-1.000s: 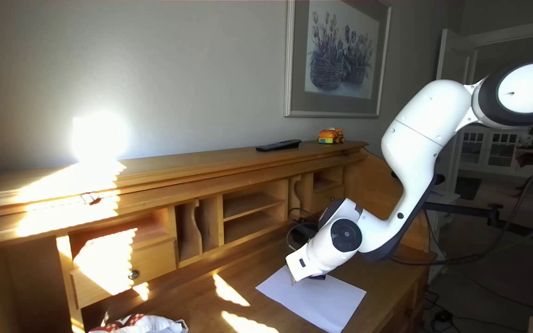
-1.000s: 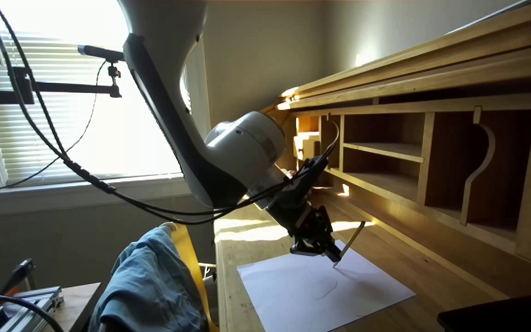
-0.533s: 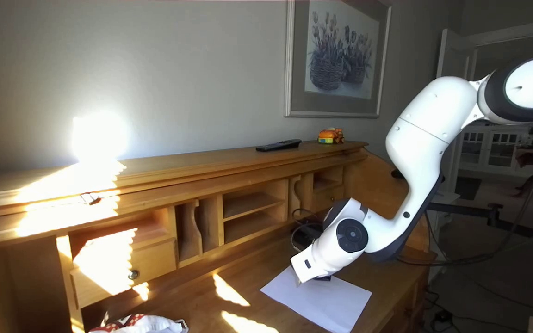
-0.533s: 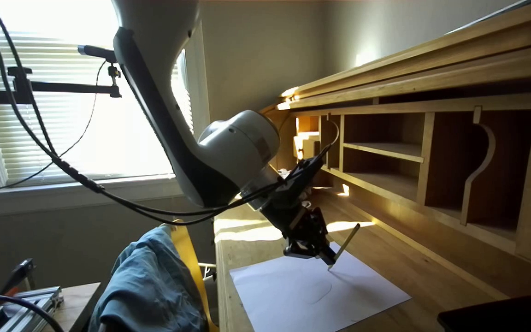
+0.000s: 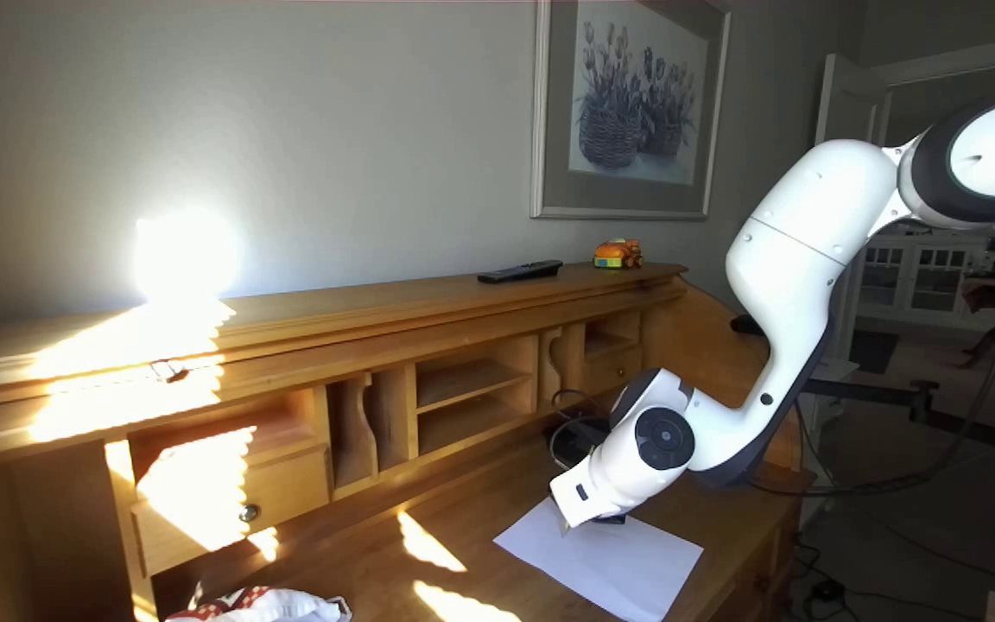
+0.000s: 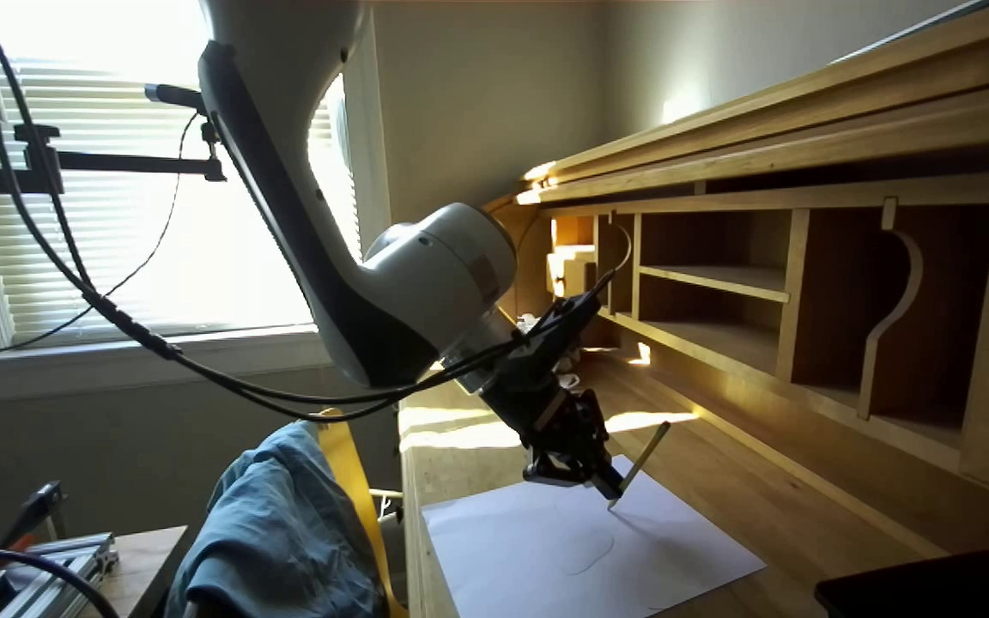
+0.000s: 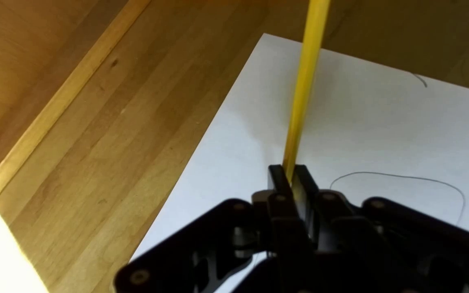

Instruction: Use the pencil to draw on the piece of paper

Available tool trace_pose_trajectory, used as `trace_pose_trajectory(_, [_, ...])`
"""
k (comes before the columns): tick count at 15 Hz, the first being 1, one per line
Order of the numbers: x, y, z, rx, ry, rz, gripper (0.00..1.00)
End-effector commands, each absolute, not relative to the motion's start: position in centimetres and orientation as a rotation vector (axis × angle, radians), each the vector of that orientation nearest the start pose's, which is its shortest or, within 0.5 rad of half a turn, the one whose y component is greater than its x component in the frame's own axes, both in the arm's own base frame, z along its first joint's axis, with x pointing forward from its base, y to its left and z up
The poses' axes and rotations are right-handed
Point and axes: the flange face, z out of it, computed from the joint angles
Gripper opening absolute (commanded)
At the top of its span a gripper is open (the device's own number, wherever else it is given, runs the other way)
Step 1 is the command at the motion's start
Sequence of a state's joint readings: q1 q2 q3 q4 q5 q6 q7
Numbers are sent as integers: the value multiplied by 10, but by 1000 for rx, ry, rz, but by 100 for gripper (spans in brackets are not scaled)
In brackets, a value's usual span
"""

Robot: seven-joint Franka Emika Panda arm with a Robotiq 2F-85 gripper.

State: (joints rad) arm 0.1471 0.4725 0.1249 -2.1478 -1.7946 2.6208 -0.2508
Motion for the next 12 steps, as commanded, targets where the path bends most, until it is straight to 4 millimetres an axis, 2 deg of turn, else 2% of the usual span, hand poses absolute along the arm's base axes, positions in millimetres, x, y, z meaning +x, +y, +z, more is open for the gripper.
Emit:
trace_pose_trajectory(1, [513, 165, 169, 1114, 2087, 32, 2])
trace_pose_trajectory(5, [507, 161, 172, 1135, 2090, 28, 2])
trace_pose_trajectory(9, [500, 167, 175, 1154, 2097, 43, 2])
trace_pose_trajectory(12, [490, 159, 173, 1151, 2108, 19, 2])
